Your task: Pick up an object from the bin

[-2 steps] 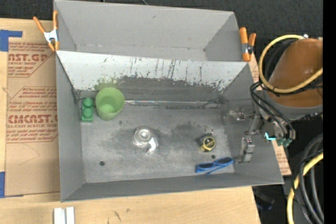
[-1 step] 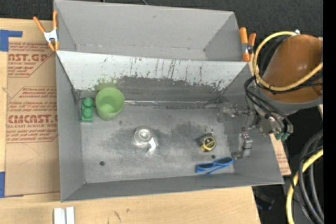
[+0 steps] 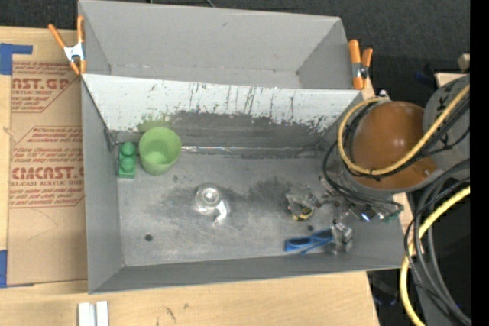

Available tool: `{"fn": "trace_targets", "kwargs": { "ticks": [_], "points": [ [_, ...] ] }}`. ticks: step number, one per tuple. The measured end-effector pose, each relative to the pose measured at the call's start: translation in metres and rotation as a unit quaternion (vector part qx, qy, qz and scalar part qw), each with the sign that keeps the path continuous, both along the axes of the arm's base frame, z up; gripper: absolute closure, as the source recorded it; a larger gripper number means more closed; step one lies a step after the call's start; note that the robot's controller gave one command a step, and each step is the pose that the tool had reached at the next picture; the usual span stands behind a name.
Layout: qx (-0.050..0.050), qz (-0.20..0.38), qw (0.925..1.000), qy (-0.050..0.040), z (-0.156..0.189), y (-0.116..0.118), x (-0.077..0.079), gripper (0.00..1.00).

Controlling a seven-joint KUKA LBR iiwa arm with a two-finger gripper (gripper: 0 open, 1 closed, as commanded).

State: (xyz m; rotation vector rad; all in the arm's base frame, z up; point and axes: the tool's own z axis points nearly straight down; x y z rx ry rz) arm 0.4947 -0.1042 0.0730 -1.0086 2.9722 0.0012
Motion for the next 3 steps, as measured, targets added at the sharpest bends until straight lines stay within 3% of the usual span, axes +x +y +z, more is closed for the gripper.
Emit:
{"fn": "trace_targets", "kwargs": {
  "ticks": [1, 2, 3],
  "points": [
    [0.0, 0.0, 1.0, 0.0007, 0.001, 0.0, 0.0, 1.0],
    [-0.001, 0.0, 1.0, 0.001, 0.0, 0.0, 0.0, 1.0],
    [-0.002, 0.041, 0.9991, -0.0046, 0.191, 0.005, 0.025, 1.0]
  ]
}}
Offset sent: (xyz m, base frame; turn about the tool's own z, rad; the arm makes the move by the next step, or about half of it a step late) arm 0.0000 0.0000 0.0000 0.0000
